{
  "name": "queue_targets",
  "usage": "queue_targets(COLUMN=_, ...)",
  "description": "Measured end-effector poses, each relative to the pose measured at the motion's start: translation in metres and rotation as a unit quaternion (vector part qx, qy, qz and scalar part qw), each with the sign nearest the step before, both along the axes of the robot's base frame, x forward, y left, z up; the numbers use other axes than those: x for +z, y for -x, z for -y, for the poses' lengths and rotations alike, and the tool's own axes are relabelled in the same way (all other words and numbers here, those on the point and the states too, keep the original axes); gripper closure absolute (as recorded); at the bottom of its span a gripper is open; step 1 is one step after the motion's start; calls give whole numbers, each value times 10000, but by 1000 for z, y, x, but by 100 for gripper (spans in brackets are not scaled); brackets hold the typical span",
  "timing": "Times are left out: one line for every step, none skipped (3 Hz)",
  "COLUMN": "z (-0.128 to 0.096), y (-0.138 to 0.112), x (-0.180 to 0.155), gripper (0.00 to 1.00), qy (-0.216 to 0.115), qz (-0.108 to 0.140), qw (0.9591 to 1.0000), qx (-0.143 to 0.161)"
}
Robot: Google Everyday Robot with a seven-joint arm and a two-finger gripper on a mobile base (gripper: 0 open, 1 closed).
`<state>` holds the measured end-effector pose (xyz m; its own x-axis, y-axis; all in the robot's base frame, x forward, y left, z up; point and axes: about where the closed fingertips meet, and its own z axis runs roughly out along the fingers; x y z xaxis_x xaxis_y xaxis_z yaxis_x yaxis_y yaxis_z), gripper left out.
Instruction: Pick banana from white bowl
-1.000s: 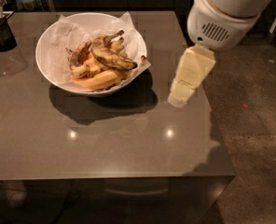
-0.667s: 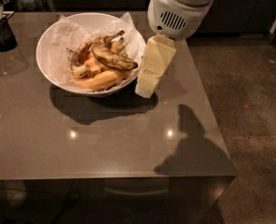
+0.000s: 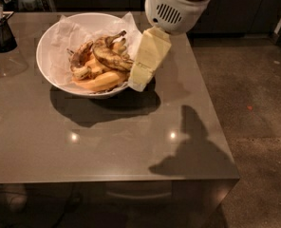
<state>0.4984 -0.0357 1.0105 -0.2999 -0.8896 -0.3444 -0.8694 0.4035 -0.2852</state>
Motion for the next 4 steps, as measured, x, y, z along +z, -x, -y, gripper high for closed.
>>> queue_targets(z=-19, y=-10, x=0, gripper=0, qy=-79, qz=-90, qw=9999, qx=-48)
queue_targets(z=-39, y=-20, x=-6, gripper=6, qy=-3, qz=-258, qw=9997, qx=18)
queue_targets(z=-51, y=-25, x=-10, gripper=16, qy=124, qz=-312, qw=9994, qx=92)
queue_targets(z=-56, y=-35, x=-13, gripper=28, qy=198, qz=-354, qw=9992, qx=28)
